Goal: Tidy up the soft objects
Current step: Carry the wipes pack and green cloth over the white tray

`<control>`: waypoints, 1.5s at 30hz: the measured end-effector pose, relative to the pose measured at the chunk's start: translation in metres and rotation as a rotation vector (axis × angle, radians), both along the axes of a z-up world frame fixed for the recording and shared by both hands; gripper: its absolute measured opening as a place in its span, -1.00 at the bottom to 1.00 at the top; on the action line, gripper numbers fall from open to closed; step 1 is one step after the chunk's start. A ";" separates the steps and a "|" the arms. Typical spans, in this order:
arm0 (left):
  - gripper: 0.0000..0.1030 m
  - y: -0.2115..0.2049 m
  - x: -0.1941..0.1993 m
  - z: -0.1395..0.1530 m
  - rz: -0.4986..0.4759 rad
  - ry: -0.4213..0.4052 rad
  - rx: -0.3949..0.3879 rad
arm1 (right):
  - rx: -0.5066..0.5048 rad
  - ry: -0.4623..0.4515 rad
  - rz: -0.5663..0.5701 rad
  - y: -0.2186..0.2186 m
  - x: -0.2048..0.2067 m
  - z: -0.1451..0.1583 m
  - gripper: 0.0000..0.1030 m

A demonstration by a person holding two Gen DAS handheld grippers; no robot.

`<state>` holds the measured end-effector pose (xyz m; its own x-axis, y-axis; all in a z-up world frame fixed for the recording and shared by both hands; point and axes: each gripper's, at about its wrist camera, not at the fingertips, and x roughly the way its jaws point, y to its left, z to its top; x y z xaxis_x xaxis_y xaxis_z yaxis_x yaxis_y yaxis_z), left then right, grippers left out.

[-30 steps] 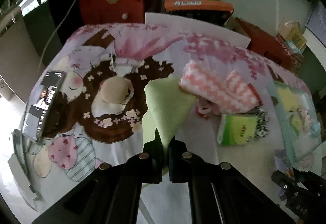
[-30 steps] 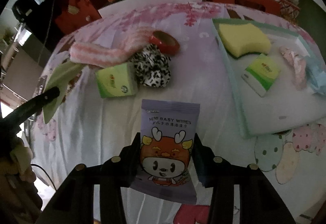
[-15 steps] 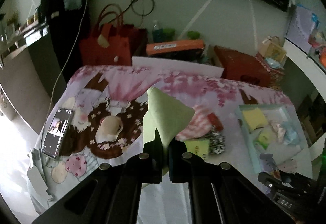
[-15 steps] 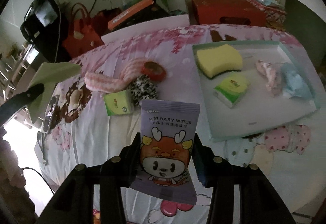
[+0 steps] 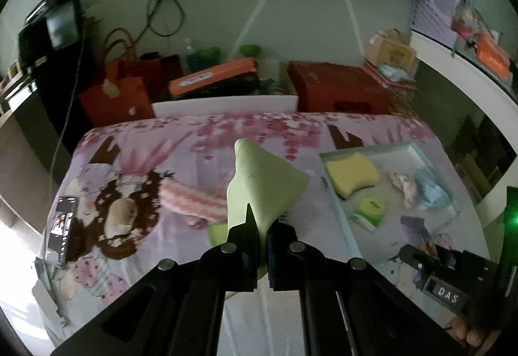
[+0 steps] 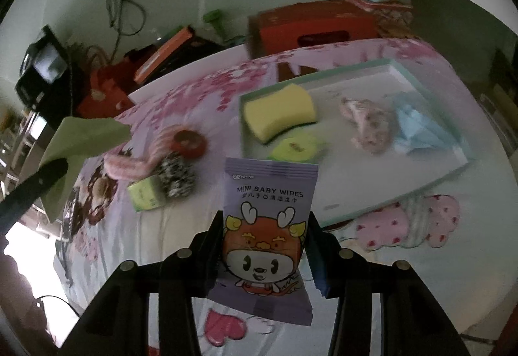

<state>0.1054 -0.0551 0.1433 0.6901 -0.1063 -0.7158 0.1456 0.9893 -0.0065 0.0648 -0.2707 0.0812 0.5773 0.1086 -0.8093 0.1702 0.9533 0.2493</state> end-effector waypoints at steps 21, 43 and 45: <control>-0.92 -0.131 0.022 -0.046 -0.245 0.071 0.050 | 0.042 0.021 -0.157 -0.101 0.023 -0.038 -0.05; -0.92 -0.218 0.050 -0.112 -0.396 0.157 0.127 | 0.018 0.007 -0.204 -0.147 0.057 -0.060 -0.05; -0.92 -0.220 0.053 -0.119 -0.393 0.171 0.131 | 0.015 0.010 -0.201 -0.147 0.060 -0.062 -0.05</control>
